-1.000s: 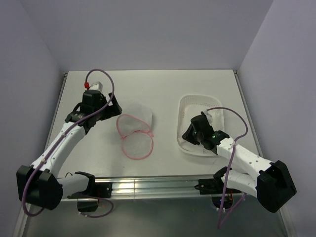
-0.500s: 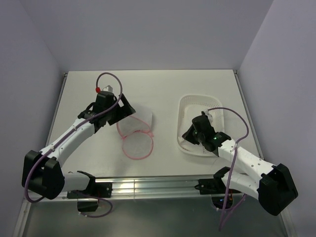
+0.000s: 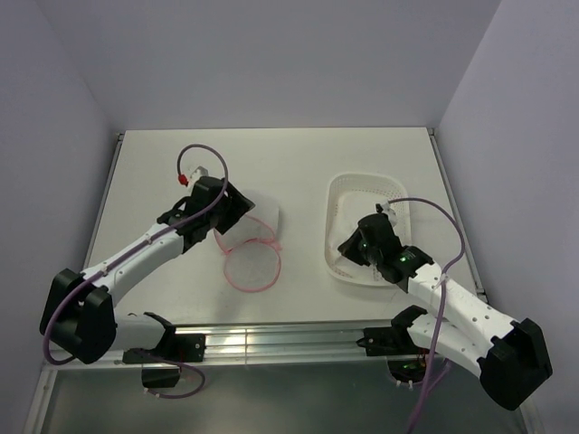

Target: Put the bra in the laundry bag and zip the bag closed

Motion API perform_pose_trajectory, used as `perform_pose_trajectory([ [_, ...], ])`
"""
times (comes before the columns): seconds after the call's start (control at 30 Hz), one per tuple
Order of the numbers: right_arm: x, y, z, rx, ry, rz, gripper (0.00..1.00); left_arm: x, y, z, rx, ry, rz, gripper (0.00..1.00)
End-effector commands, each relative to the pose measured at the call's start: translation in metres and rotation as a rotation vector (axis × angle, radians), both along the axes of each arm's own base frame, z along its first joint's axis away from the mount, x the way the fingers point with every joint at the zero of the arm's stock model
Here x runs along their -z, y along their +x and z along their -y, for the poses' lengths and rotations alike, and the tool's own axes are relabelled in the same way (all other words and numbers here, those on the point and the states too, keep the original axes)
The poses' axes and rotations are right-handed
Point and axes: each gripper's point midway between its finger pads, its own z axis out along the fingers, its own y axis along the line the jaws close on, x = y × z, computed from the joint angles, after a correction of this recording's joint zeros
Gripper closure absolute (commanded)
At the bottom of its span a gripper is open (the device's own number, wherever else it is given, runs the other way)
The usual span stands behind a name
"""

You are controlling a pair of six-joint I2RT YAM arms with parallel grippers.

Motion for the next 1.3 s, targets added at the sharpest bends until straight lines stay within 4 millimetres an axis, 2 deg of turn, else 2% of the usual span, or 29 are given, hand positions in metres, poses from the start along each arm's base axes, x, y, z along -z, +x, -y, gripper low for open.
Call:
perform_pose_trajectory([
  [0.0,-0.009,0.001,0.005,0.013,-0.020,0.031,1.00,0.002,0.014,0.002,-0.089,-0.027,0.017,0.31],
  [0.03,-0.009,0.000,0.006,0.013,-0.020,0.029,1.00,0.008,0.015,0.002,-0.094,-0.021,0.007,0.38],
  [0.17,-0.015,0.000,0.008,0.017,-0.023,0.036,1.00,0.021,0.017,0.001,-0.119,-0.012,-0.005,0.49],
  [0.37,-0.020,-0.001,0.012,0.027,-0.036,0.047,1.00,0.031,0.020,-0.001,-0.144,0.009,-0.007,0.51],
  [0.5,-0.022,-0.001,0.013,0.029,-0.040,0.050,1.00,0.024,0.031,-0.005,-0.176,0.031,0.023,0.58],
  [0.63,-0.034,0.001,0.017,0.037,-0.050,0.068,1.00,0.009,0.043,-0.016,-0.232,0.088,0.063,0.71],
  [0.7,-0.039,0.001,0.019,0.040,-0.053,0.075,1.00,-0.003,0.049,-0.026,-0.264,0.107,0.096,0.79],
  [0.73,-0.043,0.002,0.019,0.040,-0.052,0.082,1.00,-0.007,0.050,-0.029,-0.273,0.111,0.102,0.90],
  [0.8,-0.049,0.004,0.021,0.047,-0.052,0.093,1.00,-0.015,0.053,-0.044,-0.309,0.127,0.110,1.00],
  [0.97,-0.061,0.011,0.027,0.061,-0.051,0.118,1.00,-0.034,0.051,-0.093,-0.413,0.145,0.136,1.00],
  [1.0,-0.065,0.013,0.029,0.066,-0.052,0.125,1.00,-0.044,0.048,-0.102,-0.430,0.140,0.159,1.00],
  [1.07,-0.068,0.016,0.030,0.068,-0.051,0.130,1.00,-0.051,0.045,-0.123,-0.473,0.160,0.165,1.00],
  [1.13,-0.076,0.020,0.033,0.076,-0.052,0.146,1.00,-0.066,0.041,-0.137,-0.495,0.174,0.192,1.00],
  [1.17,-0.078,0.022,0.035,0.078,-0.057,0.150,1.00,-0.066,0.040,-0.149,-0.517,0.185,0.184,1.00],
  [1.27,-0.094,0.030,0.038,0.085,-0.051,0.173,1.00,-0.059,0.039,-0.157,-0.501,0.184,0.171,1.00],
])
